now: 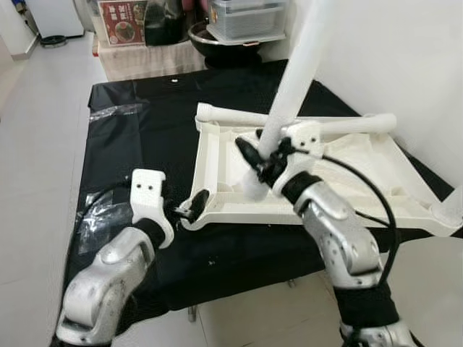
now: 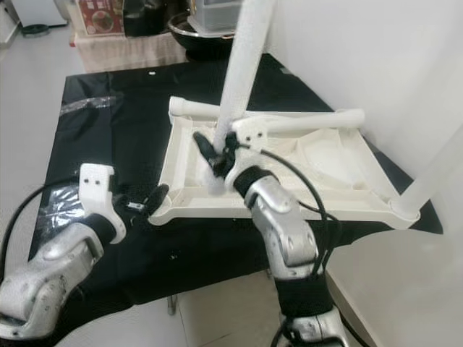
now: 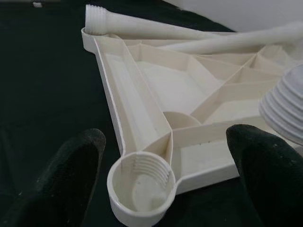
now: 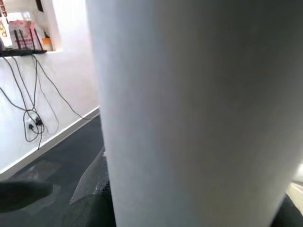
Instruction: Building children table
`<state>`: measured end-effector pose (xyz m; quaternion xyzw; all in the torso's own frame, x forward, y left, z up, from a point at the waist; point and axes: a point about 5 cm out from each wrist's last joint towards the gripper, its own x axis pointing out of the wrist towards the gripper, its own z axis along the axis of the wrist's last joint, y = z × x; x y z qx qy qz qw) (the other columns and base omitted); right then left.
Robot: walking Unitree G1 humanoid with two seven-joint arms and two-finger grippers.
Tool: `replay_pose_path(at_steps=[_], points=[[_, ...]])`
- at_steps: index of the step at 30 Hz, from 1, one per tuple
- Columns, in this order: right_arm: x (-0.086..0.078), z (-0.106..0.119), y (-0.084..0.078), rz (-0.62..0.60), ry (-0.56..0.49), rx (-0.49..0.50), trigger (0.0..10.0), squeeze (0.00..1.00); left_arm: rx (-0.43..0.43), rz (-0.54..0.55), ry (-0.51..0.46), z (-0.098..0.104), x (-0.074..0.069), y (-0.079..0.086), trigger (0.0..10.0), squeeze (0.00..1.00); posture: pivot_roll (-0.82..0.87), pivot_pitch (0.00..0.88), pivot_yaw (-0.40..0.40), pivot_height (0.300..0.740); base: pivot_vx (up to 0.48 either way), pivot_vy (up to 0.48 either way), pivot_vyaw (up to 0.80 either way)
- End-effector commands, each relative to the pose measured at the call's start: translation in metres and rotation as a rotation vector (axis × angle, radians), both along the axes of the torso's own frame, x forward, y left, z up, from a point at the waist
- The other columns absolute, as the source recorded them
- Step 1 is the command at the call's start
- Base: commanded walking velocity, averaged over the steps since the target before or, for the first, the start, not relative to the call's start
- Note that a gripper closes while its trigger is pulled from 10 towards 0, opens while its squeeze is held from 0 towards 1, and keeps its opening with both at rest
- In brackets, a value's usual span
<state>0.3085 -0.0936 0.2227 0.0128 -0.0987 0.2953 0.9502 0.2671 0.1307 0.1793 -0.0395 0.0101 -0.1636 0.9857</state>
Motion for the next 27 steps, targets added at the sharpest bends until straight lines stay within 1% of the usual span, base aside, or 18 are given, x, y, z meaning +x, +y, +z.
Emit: replay_pose_path(at_steps=[1,4,12,13,14,16,17,20,24,27], points=[[-0.011,0.005,0.003,0.047,-0.041,0.025,10.0,0.00,0.054,0.060,-0.056,0.000,-0.006,-0.002,10.0,0.00,-0.04,0.079,-0.042,0.740,0.000,0.000,0.80],[-0.013,0.006,0.002,0.054,-0.042,0.040,10.0,0.00,0.074,0.085,-0.078,-0.001,-0.007,-0.004,10.0,0.00,-0.04,0.075,-0.039,0.740,0.000,0.000,0.80],[-0.015,0.004,0.002,0.070,-0.041,0.037,10.0,0.00,0.087,0.093,-0.077,-0.003,-0.009,-0.006,10.0,0.00,-0.04,0.077,-0.036,0.740,0.000,0.000,0.80],[-0.015,0.001,0.003,0.069,-0.032,0.032,10.0,0.00,0.114,0.099,-0.067,-0.008,-0.010,-0.005,10.0,0.00,-0.04,0.080,-0.029,0.740,0.000,0.000,0.80],[-0.015,0.001,0.003,0.069,-0.032,0.032,10.0,0.00,0.114,0.099,-0.067,-0.008,-0.010,-0.005,10.0,0.00,-0.04,0.080,-0.029,0.740,0.000,0.000,0.80],[-0.015,-0.002,0.002,0.062,-0.024,0.029,10.0,0.00,0.169,0.109,-0.060,-0.017,-0.014,-0.004,10.0,0.00,-0.03,0.104,-0.019,0.740,0.000,0.000,0.80],[-0.014,-0.002,0.001,0.057,-0.020,0.029,10.0,0.00,0.178,0.112,-0.052,-0.020,-0.016,-0.004,10.0,0.00,-0.03,0.105,-0.019,0.740,0.000,0.000,0.80],[-0.014,-0.003,-0.001,0.046,-0.017,0.032,10.0,0.00,0.147,0.101,-0.025,-0.027,-0.020,-0.005,10.0,0.00,-0.03,0.113,-0.016,0.740,0.000,0.000,0.80],[-0.013,-0.001,-0.002,0.043,-0.017,0.040,10.0,0.00,0.140,0.083,-0.010,-0.031,-0.025,-0.008,10.0,0.00,-0.03,0.117,-0.019,0.740,0.000,0.000,0.75],[-0.010,0.003,-0.002,0.039,-0.024,0.036,10.0,0.00,0.133,0.063,0.004,-0.033,-0.026,-0.010,10.0,0.00,-0.04,0.129,-0.021,0.740,0.000,0.000,0.00]])
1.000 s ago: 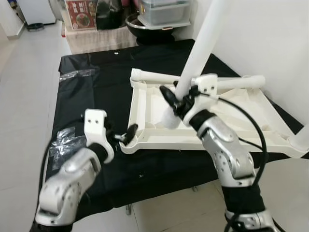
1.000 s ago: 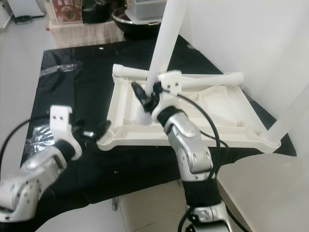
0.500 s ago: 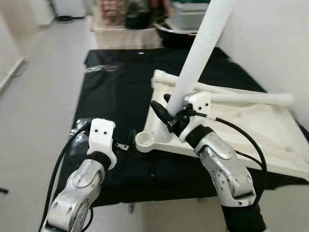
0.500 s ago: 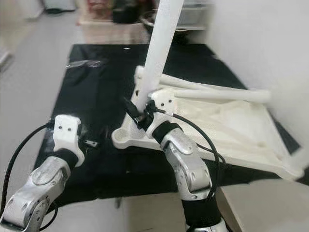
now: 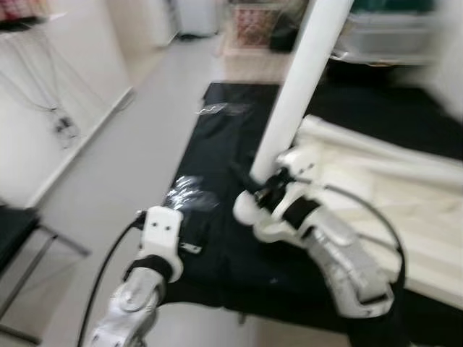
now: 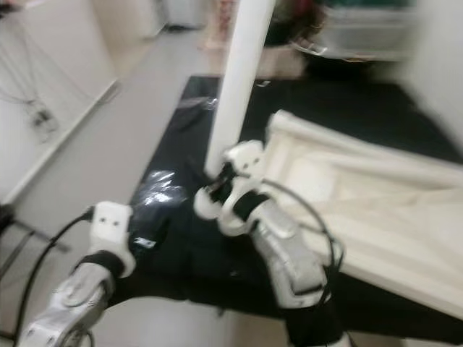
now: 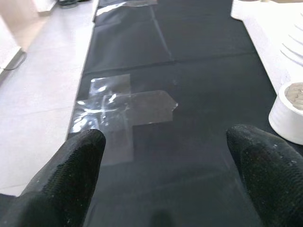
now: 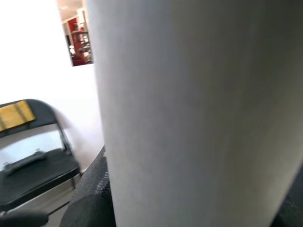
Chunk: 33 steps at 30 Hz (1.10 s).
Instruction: Building children table
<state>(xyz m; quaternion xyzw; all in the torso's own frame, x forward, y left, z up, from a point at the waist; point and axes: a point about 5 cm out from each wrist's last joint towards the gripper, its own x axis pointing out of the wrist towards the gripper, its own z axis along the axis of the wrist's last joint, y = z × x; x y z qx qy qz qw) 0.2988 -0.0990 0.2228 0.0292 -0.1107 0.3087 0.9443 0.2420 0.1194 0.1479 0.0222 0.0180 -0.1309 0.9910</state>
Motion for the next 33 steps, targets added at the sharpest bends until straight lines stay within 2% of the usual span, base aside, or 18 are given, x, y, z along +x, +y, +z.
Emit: replay_pose_path(at_steps=[1,8,15,23,28,30,33], points=[[0.002,0.005,0.002,0.004,-0.013,0.001,10.0,0.00,0.012,-0.010,0.008,-0.001,-0.001,0.000,10.0,0.00,-0.04,0.129,-0.024,0.740,0.000,0.000,0.00],[0.007,0.011,-0.005,-0.023,-0.027,-0.016,10.0,0.00,0.019,-0.032,0.020,-0.003,-0.003,-0.002,10.0,0.00,-0.05,0.155,-0.026,0.740,0.000,0.000,0.00],[0.008,0.011,-0.006,-0.023,-0.025,-0.026,10.0,0.00,0.035,-0.060,0.011,-0.003,-0.004,-0.005,10.0,0.00,-0.05,0.172,-0.027,0.740,-0.243,0.000,0.00],[0.009,0.002,-0.002,-0.041,-0.001,-0.031,10.0,0.00,0.059,-0.017,-0.020,-0.001,0.001,0.004,10.0,0.00,-0.04,0.174,-0.025,0.740,0.000,0.000,0.00],[0.012,-0.005,0.000,-0.070,0.016,-0.061,10.0,0.00,0.030,-0.091,0.001,-0.004,-0.003,0.002,10.0,0.00,-0.04,0.177,-0.021,0.740,0.000,0.000,0.00],[0.017,-0.006,0.001,-0.075,0.011,-0.089,10.0,0.00,0.031,-0.191,0.021,-0.007,-0.009,-0.005,10.0,0.00,-0.03,0.179,-0.021,0.740,0.000,0.000,0.00],[0.021,-0.004,0.001,-0.076,0.003,-0.105,10.0,0.00,0.031,-0.237,0.033,-0.008,-0.014,-0.007,10.0,0.00,-0.03,0.186,-0.022,0.740,0.000,0.000,0.00]])
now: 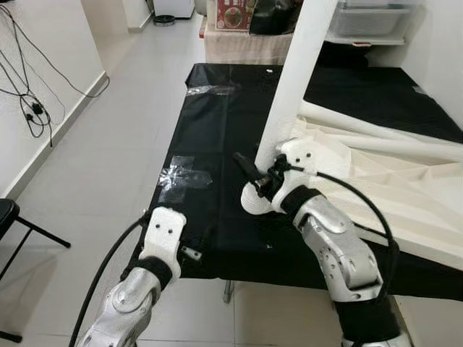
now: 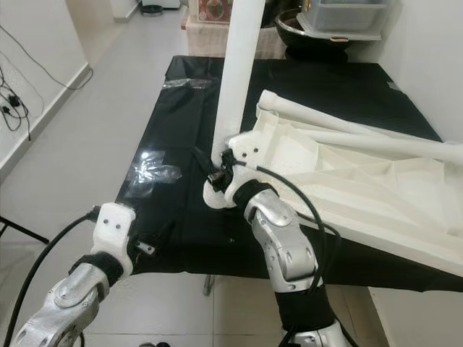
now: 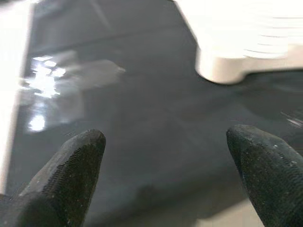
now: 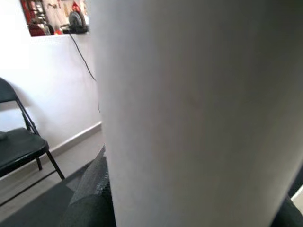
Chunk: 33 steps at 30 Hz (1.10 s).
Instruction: Building children table
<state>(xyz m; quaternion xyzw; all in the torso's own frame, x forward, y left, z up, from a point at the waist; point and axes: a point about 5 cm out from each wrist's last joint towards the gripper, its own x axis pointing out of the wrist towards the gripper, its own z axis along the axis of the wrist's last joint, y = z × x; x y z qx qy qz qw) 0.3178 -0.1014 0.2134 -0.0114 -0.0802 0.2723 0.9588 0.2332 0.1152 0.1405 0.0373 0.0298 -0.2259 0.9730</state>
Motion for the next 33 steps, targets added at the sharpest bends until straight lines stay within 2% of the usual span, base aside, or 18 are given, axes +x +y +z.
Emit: replay_pose_path(at_steps=[1,7,10,13,18,21,24,28,30,31,32,33], points=[[0.002,0.005,0.003,0.011,-0.034,-0.018,10.0,0.00,0.001,-0.043,0.009,-0.001,-0.005,-0.002,10.0,0.00,-0.03,0.186,-0.022,0.740,0.000,0.000,0.00],[0.013,0.012,0.003,0.000,-0.062,-0.037,10.0,0.00,-0.001,-0.059,0.018,-0.003,-0.011,-0.004,10.0,0.00,-0.02,0.185,-0.029,0.740,0.000,0.000,0.00],[0.023,0.016,0.001,-0.002,-0.091,-0.034,10.0,0.00,-0.007,-0.124,0.016,-0.002,-0.017,-0.009,10.0,0.00,0.00,0.192,-0.032,0.740,0.000,0.000,0.00],[0.027,0.017,0.000,0.005,-0.100,-0.042,10.0,0.00,-0.002,-0.145,0.014,-0.002,-0.019,-0.010,10.0,0.00,0.00,0.206,-0.029,0.740,0.000,0.000,0.00],[0.033,0.033,-0.005,0.137,-0.164,-0.032,10.0,0.00,0.011,-0.175,0.005,0.003,-0.030,-0.010,10.0,0.00,0.02,0.261,-0.015,0.740,0.000,0.000,0.00],[0.032,0.036,-0.006,0.154,-0.175,-0.024,10.0,0.00,0.013,-0.178,0.003,0.003,-0.032,-0.010,10.0,0.00,0.02,0.265,-0.014,0.740,0.000,0.000,0.00],[0.027,0.046,-0.009,0.273,-0.232,0.013,10.0,0.00,0.030,-0.199,-0.017,0.007,-0.037,-0.012,10.0,0.00,0.03,0.291,-0.004,0.740,0.000,0.000,0.00],[0.027,0.048,-0.009,0.296,-0.242,0.021,10.0,0.00,0.033,-0.203,-0.021,0.008,-0.038,-0.012,10.0,0.00,0.03,0.291,-0.004,0.740,0.000,0.000,0.00],[0.018,0.048,-0.007,0.447,-0.252,-0.021,10.0,0.00,0.035,-0.226,-0.028,0.009,-0.041,-0.013,10.0,0.00,0.04,0.317,0.019,0.740,0.000,0.000,0.00],[0.018,0.048,-0.007,0.447,-0.252,-0.021,10.0,0.00,0.035,-0.226,-0.028,0.009,-0.041,-0.013,10.0,0.00,0.04,0.317,0.019,0.740,0.000,0.000,0.00],[0.014,0.046,-0.005,0.524,-0.249,-0.067,10.0,0.00,0.034,-0.244,-0.031,0.010,-0.043,-0.015,10.0,0.00,0.04,0.318,0.020,0.740,0.000,0.000,0.00],[0.014,0.046,-0.005,0.524,-0.249,-0.067,10.0,0.00,0.034,-0.244,-0.031,0.010,-0.043,-0.015,10.0,0.00,0.04,0.318,0.020,0.740,0.000,0.000,0.00]])
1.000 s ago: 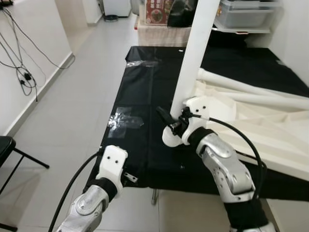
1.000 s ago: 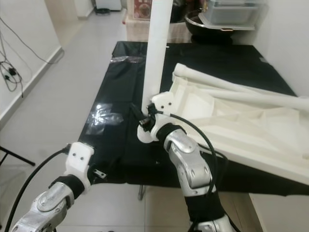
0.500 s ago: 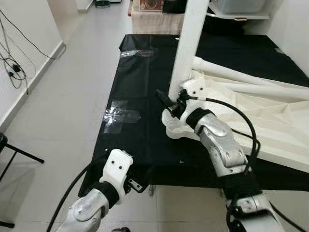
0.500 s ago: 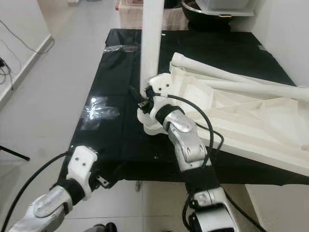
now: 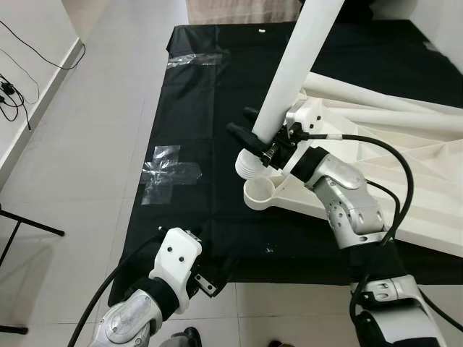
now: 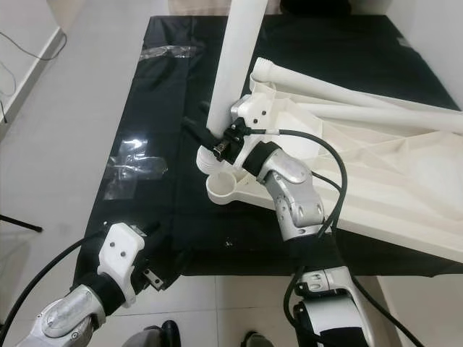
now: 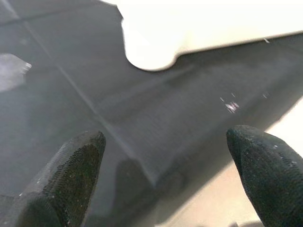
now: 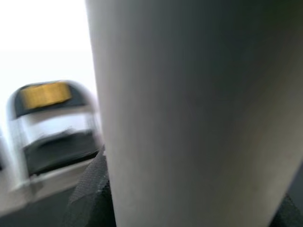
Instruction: Building children table
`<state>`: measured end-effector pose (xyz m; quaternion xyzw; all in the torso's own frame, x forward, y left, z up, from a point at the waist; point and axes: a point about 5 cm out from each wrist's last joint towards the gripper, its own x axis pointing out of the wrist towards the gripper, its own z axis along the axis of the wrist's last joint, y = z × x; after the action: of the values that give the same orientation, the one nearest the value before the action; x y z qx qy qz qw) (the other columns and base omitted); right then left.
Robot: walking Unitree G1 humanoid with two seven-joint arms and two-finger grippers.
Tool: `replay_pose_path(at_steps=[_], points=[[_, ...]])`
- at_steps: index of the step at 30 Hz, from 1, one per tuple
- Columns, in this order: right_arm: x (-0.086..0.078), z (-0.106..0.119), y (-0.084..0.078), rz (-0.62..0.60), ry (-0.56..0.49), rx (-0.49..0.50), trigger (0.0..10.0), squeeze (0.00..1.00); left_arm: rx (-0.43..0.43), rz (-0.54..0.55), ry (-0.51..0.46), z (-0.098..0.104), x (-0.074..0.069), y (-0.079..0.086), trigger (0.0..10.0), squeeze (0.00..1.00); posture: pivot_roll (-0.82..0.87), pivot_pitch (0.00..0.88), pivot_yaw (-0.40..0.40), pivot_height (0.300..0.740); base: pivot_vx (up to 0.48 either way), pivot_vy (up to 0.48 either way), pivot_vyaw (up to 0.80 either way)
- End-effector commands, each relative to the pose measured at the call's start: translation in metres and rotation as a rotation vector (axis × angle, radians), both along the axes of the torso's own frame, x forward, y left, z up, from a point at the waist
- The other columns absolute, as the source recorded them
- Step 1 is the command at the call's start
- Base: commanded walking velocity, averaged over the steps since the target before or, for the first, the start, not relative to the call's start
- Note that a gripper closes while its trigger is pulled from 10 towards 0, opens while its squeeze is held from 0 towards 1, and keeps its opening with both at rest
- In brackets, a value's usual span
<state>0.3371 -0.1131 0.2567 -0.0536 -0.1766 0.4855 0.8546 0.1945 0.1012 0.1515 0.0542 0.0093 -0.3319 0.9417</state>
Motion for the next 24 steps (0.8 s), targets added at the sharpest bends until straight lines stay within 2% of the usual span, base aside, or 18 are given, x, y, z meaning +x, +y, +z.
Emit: replay_pose_path(at_steps=[1,3,5,9,17,22,24], points=[[-0.009,0.001,0.008,0.122,-0.034,-0.063,10.0,0.00,0.021,-0.040,-0.001,0.000,-0.008,-0.002,10.0,0.00,0.04,0.330,0.029,0.740,0.000,0.000,0.00],[-0.011,-0.002,0.009,0.184,-0.051,-0.164,10.0,0.00,0.030,-0.060,-0.013,0.001,-0.012,-0.003,10.0,0.00,0.05,0.337,0.032,0.740,0.000,0.000,0.00],[-0.011,-0.002,0.009,0.184,-0.051,-0.164,10.0,0.00,0.030,-0.060,-0.013,0.001,-0.012,-0.003,10.0,0.00,0.05,0.337,0.032,0.740,0.000,0.000,0.00],[-0.009,0.002,0.006,0.302,-0.069,-0.310,10.0,0.00,0.044,-0.080,-0.022,0.003,-0.018,-0.004,10.0,0.00,0.05,0.349,0.025,0.740,0.000,0.000,0.00],[0.003,0.018,0.005,0.347,-0.079,-0.324,10.0,0.00,0.041,-0.057,-0.041,0.004,-0.018,-0.006,10.0,0.00,0.05,0.351,0.002,0.740,0.000,0.000,0.00],[0.008,0.023,0.001,0.342,-0.071,-0.301,10.0,0.00,0.036,-0.053,-0.042,0.004,-0.018,-0.006,10.0,0.00,0.05,0.352,-0.001,0.740,0.000,0.000,0.00],[0.012,0.031,-0.007,0.343,-0.060,-0.260,10.0,0.00,0.032,-0.052,-0.042,0.004,-0.018,-0.005,10.0,0.00,0.05,0.355,0.000,0.740,0.000,0.000,0.00]])
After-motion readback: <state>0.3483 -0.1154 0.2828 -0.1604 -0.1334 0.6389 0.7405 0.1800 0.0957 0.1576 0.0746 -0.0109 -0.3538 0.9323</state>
